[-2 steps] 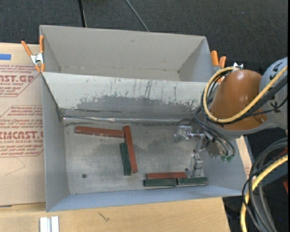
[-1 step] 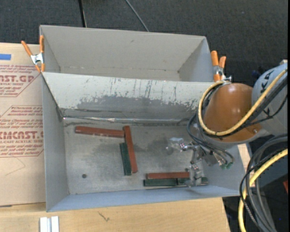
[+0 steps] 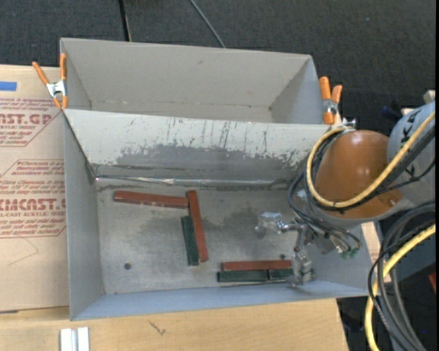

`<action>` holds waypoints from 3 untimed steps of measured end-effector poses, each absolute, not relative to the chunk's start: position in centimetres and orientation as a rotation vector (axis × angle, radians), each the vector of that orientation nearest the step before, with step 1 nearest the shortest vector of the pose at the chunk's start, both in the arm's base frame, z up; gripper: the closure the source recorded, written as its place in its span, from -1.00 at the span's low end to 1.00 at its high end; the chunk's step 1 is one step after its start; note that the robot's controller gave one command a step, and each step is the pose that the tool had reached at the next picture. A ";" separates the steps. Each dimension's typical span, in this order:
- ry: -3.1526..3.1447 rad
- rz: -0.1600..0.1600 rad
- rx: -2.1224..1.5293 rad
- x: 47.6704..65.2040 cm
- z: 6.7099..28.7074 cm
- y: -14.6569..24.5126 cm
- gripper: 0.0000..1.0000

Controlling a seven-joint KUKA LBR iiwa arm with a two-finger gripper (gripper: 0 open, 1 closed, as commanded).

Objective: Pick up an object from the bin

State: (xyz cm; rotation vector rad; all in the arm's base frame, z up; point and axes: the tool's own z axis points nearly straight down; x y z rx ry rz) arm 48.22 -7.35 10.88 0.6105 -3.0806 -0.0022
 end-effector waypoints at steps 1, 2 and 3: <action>-3.085 0.000 0.594 48.3 7.2 -5.3 1.00; -3.085 0.000 0.594 48.3 7.2 -5.3 1.00; -3.080 0.001 0.640 48.8 23.5 -5.6 1.00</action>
Offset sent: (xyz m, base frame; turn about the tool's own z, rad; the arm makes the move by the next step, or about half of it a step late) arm 0.0000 0.0000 0.0000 0.0000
